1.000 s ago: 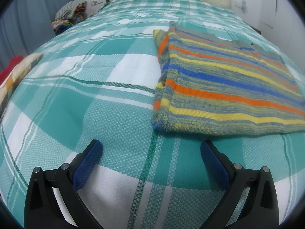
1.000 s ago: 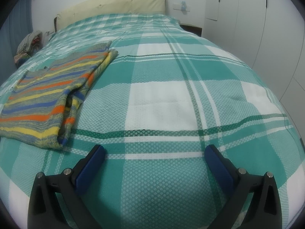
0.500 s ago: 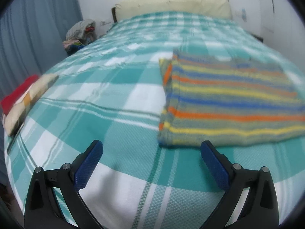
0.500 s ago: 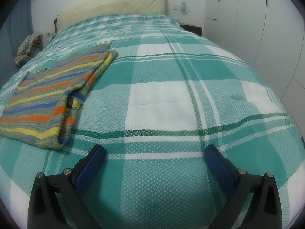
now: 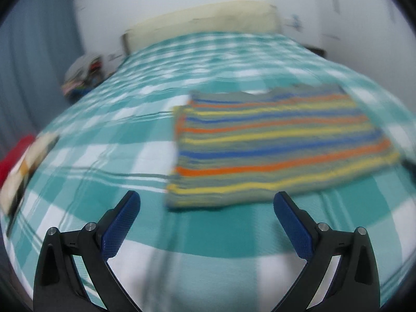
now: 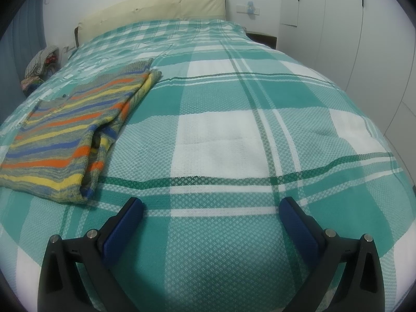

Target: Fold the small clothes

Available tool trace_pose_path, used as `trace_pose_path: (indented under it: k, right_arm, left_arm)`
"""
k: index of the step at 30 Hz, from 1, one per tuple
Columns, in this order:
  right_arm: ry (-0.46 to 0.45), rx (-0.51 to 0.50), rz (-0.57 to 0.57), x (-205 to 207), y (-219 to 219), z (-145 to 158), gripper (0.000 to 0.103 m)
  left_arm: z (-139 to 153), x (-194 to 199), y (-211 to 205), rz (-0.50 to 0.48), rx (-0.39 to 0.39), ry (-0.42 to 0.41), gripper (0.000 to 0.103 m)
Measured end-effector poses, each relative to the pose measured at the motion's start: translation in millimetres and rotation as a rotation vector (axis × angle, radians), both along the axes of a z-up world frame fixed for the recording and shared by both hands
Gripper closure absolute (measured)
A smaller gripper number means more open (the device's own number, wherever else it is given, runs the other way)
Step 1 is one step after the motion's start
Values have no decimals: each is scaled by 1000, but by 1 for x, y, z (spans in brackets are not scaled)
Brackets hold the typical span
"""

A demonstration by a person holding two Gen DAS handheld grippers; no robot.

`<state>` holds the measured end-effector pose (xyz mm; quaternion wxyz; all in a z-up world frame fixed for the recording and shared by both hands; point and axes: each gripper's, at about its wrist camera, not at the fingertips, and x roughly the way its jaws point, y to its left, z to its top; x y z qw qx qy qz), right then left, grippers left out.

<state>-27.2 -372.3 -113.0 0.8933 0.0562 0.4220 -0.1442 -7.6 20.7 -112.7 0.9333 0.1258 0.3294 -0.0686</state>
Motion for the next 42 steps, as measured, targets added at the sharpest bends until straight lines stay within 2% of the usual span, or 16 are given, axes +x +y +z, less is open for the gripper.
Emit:
trace_pose_path:
  k: [6,11,14,19,23,27,28,30,33,34,36,37,38,39,41,42]
  right_arm:
    - [45,3,1,6,-1,1,0]
    - [96,41,19,2,-11,18,1]
    - [28,100,13,-9,-21,41,1]
    - [-69,252,58,-5,-36,74,1]
    - [-81,351,142,25,-54,89,2]
    - [-181,373,213,49,-73,95,3]
    - [-200,407,211,50,-77,91,3]
    - [-259,557,179,44,-88,74,3]
    - [-244,723,100,39,-96,51,3]
    - [-229,736,119,41,-96,49,3]
    - [-220,668,147,40,-94,54,3]
    - [-228,643,154,38,-94,57,3]
    - [-237,634,162,36,-95,60,3]
    - [-244,646,172,35,-96,62,3]
    - [-251,684,193,36,-98,63,3]
    - [-254,712,207,38,-97,62,3]
  left_arm:
    - [-7,-33,-68,-218,80,23,1]
    - [4,-46,-121,-377,46,51,1]
    - [7,-44,-153,-457,31,60,1]
    - [-11,-28,-217,-594,99,85,1]
    - [-22,-22,-245,-619,135,85,1]
    - [-23,-19,-251,-564,142,60,1]
    - [-23,-16,-252,-549,148,54,1]
    - [-23,-13,-253,-519,148,44,1]
    - [-22,-6,-255,-503,124,57,19]
    - [-23,-4,-257,-506,119,71,23]
    - [-26,1,-263,-496,127,93,24]
    - [-26,1,-265,-494,122,97,30]
    - [-26,1,-267,-497,118,102,40]
    - [-27,1,-269,-503,119,108,46]
    - [-29,-3,-274,-511,141,102,65]
    - [-30,-6,-276,-516,159,90,69]
